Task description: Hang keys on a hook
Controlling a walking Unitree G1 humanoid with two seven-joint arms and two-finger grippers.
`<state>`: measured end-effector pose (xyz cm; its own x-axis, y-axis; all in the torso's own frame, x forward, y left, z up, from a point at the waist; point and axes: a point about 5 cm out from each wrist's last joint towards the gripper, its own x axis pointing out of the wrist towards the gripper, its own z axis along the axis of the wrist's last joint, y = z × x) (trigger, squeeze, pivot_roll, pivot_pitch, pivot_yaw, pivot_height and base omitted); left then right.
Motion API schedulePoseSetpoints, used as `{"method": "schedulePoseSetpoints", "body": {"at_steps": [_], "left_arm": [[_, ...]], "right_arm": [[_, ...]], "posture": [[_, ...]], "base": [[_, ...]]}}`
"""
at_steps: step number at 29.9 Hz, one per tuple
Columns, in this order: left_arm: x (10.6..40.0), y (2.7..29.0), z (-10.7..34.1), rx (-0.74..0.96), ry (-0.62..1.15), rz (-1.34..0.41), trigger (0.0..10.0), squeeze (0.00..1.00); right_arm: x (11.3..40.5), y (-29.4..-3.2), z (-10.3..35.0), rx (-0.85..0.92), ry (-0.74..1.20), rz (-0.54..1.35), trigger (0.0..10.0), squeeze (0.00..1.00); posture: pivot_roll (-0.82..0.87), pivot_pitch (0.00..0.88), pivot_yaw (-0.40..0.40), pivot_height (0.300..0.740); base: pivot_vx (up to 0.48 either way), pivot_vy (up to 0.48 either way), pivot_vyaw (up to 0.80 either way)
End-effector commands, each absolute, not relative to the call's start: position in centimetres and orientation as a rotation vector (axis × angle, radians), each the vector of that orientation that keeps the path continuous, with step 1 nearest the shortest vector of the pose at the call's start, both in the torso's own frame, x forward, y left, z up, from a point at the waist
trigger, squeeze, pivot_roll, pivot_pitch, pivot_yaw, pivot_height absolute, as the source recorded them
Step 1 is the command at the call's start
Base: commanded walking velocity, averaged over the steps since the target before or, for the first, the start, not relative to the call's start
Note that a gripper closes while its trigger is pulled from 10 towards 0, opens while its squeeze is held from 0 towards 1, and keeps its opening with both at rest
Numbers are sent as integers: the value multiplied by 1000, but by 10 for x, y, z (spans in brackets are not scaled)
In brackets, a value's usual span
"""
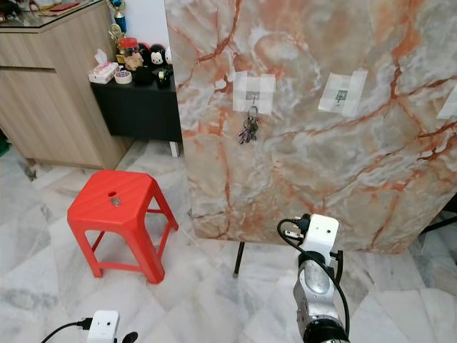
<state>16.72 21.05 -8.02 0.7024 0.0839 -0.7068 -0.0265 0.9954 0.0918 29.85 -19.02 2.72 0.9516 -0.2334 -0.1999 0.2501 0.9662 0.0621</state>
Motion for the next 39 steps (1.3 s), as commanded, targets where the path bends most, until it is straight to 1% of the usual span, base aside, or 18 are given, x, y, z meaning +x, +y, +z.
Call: {"method": "schedulePoseSetpoints", "body": {"at_steps": [1,5,22,26,28,34,39], "left_arm": [[161,211,-83,65,809,78,10000,0],[159,212,-84,65,813,82,10000,0],[159,212,-84,61,810,89,10000,0],[158,214,-84,86,815,103,10000,0],[157,216,-84,87,813,118,10000,0],[157,216,-84,93,817,116,10000,0],[157,217,-84,98,817,112,10000,0]], "right_arm": [[302,-188,31,96,183,-242,10000,0],[302,-189,31,103,182,-238,10000,0],[303,-190,33,104,177,-243,10000,0],[303,-189,32,104,184,-239,10000,0],[303,-190,33,110,170,-246,10000,0],[304,-192,35,102,169,-252,10000,0],[313,-196,49,90,107,-270,10000,0]], "posture": [[18,0,-47,725],[20,0,-48,725],[20,0,-53,725],[22,0,-53,725],[22,0,-53,725],[22,0,-53,725],[22,0,-50,725]], "base": [[300,0,-475],[302,0,-719],[313,0,0],[308,0,-672],[0,0,-738],[0,0,0],[0,0,0]]}}
